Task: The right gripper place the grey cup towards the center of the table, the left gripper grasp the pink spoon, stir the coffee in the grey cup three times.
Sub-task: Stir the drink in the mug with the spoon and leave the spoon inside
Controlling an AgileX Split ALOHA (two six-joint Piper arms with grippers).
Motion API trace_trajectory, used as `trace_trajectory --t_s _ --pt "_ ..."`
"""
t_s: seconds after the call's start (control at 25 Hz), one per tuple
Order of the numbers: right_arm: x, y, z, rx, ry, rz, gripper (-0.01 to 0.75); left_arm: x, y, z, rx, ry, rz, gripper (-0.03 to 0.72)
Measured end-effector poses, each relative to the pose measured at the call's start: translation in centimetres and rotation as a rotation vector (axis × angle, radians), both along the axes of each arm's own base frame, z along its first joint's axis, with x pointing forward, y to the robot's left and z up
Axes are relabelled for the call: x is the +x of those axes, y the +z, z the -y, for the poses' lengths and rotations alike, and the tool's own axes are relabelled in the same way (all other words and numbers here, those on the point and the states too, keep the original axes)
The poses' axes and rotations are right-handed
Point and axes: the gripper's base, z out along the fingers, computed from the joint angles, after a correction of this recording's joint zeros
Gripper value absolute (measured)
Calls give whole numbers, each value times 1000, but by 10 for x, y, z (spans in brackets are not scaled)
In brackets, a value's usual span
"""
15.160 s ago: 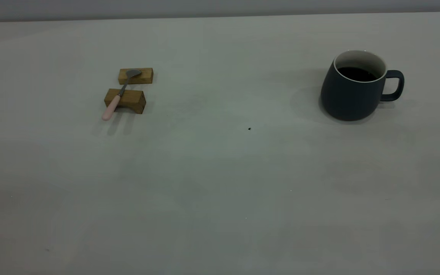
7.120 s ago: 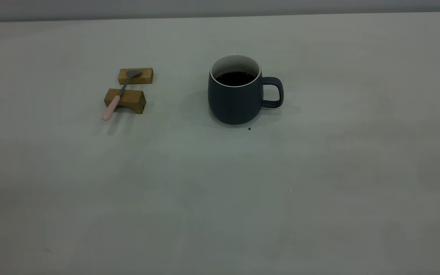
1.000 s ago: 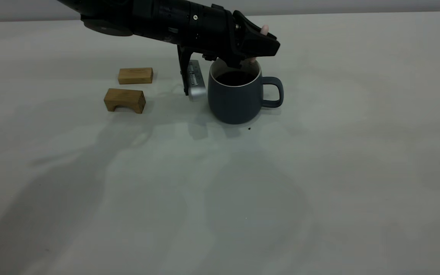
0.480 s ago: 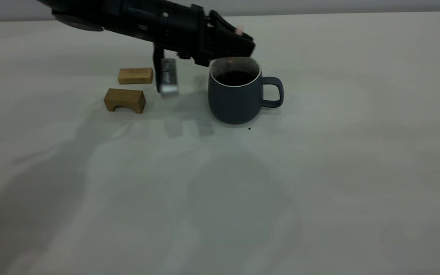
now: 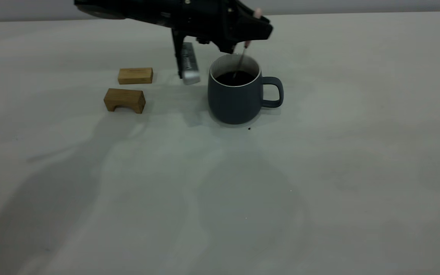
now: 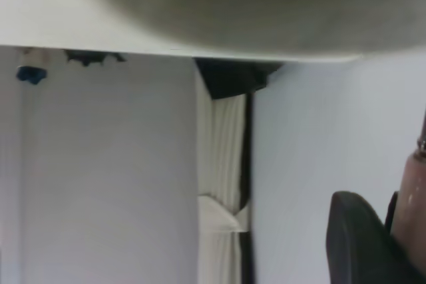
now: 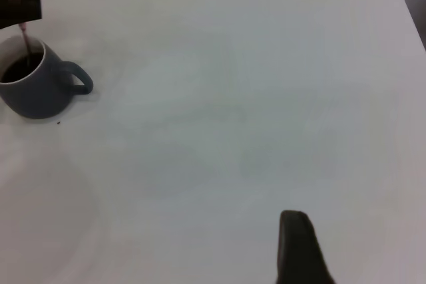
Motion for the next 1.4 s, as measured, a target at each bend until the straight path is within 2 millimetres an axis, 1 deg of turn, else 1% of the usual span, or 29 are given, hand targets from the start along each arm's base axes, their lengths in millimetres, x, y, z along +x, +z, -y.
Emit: trace_trajectory --t_s 0.12,0.32,0.44,0.52,0.64,0.76,0.88,1.08,1.24,1.4 --pt "0 0 0 0 0 0 491 -7 -2 7 -15 -49 -10 127" --pt "0 0 0 0 0 0 491 -16 -4 6 -3 -149 -31 127" --pt "0 0 0 0 0 0 491 -19 -5 -2 3 -187 -107 127" --pt "0 0 0 0 0 0 491 -17 -6 -12 11 -187 -157 127" --pt "0 0 0 0 0 0 491 -11 -8 -29 24 -149 -190 127" --pt "0 0 0 0 0 1 491 -5 -10 -37 41 -98 -194 127" --pt "0 0 0 0 0 1 491 -2 -10 -36 47 -60 -199 127" --pt "0 0 0 0 0 1 491 -1 -12 -22 65 5 -181 127" --pt "0 0 0 0 0 1 491 -4 -13 -13 82 -7 -168 126" --pt "0 0 0 0 0 1 491 -5 -13 -12 82 -13 -167 126"
